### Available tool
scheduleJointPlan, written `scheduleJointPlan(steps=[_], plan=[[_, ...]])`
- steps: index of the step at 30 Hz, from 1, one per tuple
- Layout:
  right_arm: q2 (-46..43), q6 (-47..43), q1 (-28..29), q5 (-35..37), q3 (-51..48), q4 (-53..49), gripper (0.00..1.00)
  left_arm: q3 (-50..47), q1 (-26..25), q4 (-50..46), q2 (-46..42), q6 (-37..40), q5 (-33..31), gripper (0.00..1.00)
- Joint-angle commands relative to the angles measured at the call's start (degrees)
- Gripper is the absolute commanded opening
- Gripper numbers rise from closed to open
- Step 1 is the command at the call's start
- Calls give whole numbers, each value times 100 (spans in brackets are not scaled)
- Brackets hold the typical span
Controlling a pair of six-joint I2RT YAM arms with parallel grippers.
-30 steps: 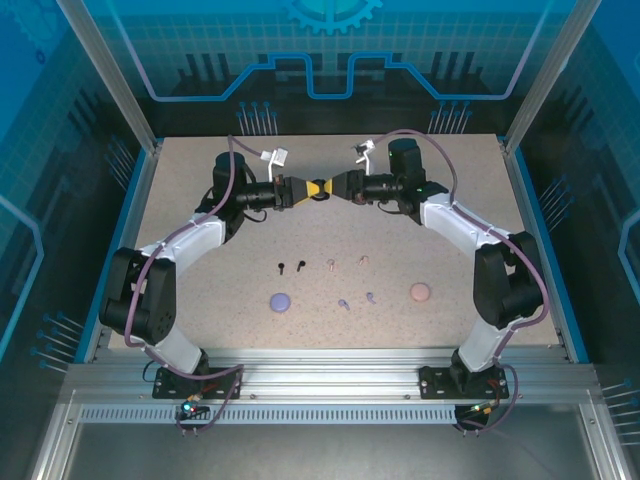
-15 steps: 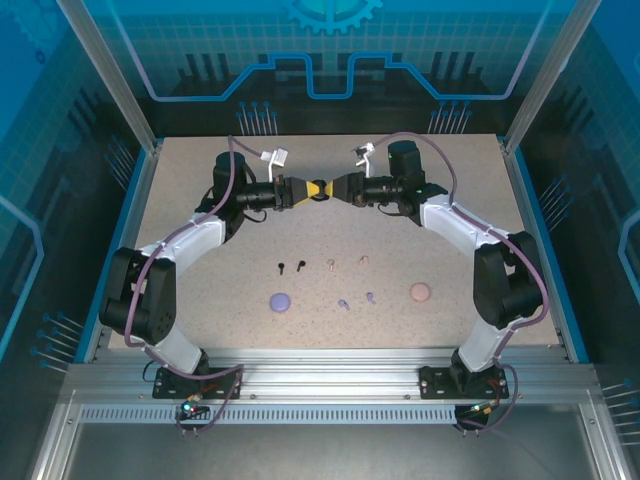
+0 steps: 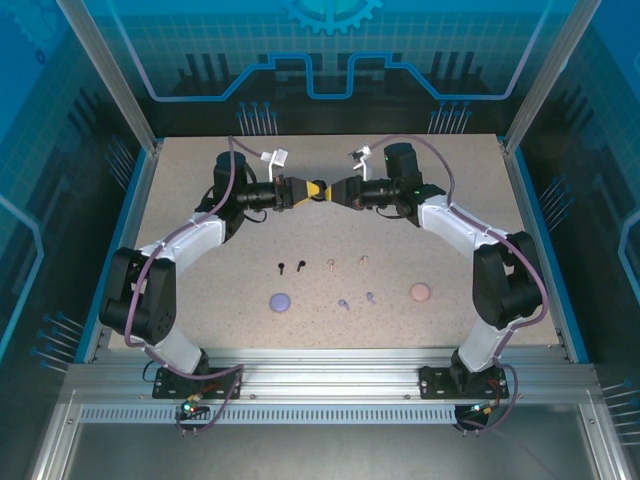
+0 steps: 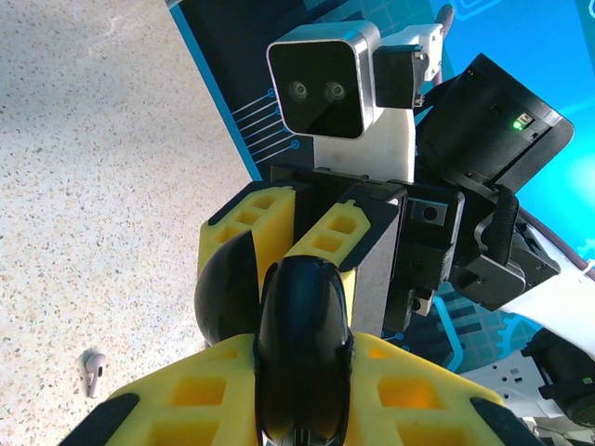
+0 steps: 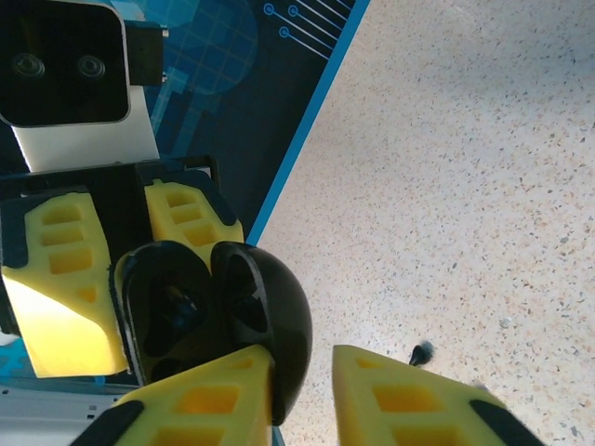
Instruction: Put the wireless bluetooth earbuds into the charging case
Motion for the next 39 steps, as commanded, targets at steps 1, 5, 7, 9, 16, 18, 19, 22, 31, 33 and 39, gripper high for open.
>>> scheduleJointPlan(steps=[1,5,7,9,16,18,19,22,31,33,39], plan=[[168,-117,109,82,198,-380,19,209,-27,137,11,99,21,0],[245,-185,155,116,416,-578,15,161,-28,153,3,87,21,0],[288,-205,174,139,520,-653,10,149,-37,162,4,85,15,0],[324,-225,203,149,620,-740,4,139,-45,163,19,89,4,0],[411,-497,235,458,1112,-1502,0,59,-54,-73,1,186,-316,34],[419,-634,233,669,1262,-1803,0,42,-50,-209,-37,262,-520,56],[423,-703,220,774,1348,-1968,0,42,-39,-248,-47,293,-593,63],[465,-974,193,1020,1611,-2446,0,87,5,-421,-65,424,-710,80],[850,-2325,55,1741,3014,-4253,0,452,327,-1427,-128,1265,-674,99],[978,-2615,36,1895,3311,-4557,0,573,374,-1761,-116,1566,-618,99],[1383,-3392,48,2195,3953,-5174,0,1145,484,-3093,14,2723,-448,99]])
